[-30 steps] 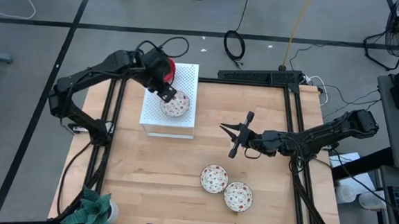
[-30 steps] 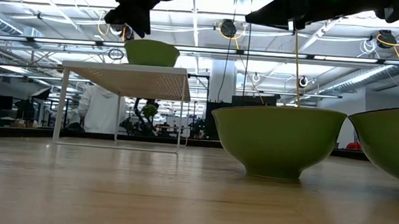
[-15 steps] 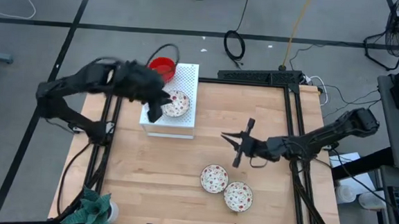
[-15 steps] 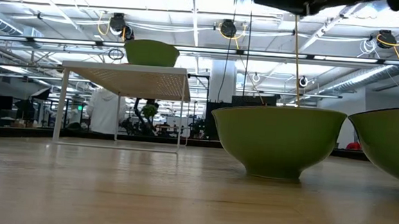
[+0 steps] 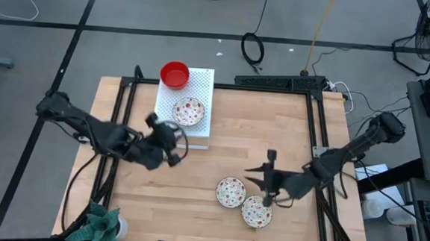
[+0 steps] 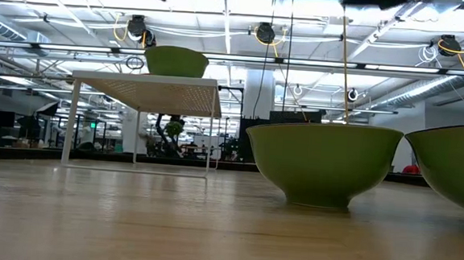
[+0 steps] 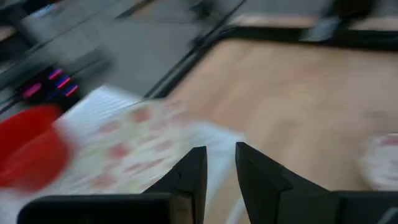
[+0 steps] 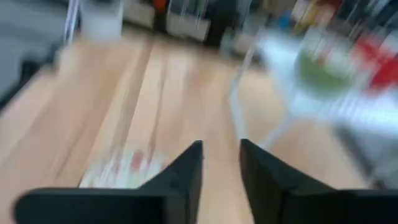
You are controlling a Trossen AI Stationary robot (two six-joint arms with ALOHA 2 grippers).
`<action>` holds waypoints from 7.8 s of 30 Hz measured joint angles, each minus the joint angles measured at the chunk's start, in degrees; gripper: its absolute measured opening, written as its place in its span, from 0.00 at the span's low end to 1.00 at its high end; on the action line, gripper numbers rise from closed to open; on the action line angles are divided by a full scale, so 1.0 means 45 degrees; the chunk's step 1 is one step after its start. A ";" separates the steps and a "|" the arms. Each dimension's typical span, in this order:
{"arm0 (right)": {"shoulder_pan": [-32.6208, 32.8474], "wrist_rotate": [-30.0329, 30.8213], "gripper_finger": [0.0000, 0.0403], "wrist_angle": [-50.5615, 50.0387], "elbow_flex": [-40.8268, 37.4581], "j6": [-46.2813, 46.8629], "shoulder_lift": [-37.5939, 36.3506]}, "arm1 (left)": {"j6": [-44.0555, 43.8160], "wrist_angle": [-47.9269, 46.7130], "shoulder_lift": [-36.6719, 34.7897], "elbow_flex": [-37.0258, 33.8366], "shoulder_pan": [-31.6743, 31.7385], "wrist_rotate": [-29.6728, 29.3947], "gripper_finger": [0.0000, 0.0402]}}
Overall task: Pick & Place Mini bowls
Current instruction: Stack the bottom white patterned bowl on top of the white patterned bowl on the shelf
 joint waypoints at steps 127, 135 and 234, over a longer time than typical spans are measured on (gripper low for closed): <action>-0.6299 -0.6509 0.34 -0.6516 -0.1796 0.5234 -0.0355 | 0.5432 0.9248 0.0049 -0.3525 0.0324 0.4195 0.22; -0.6668 -0.6459 0.44 -0.7345 -0.1796 0.5926 -0.0359 | 0.5399 0.9251 0.0049 -0.3525 0.0324 0.4195 0.22; -0.3875 0.4508 0.00 1.0024 -0.3034 -0.8998 -0.0627 | 0.6695 1.7205 0.4639 -0.3053 0.3659 0.5633 0.63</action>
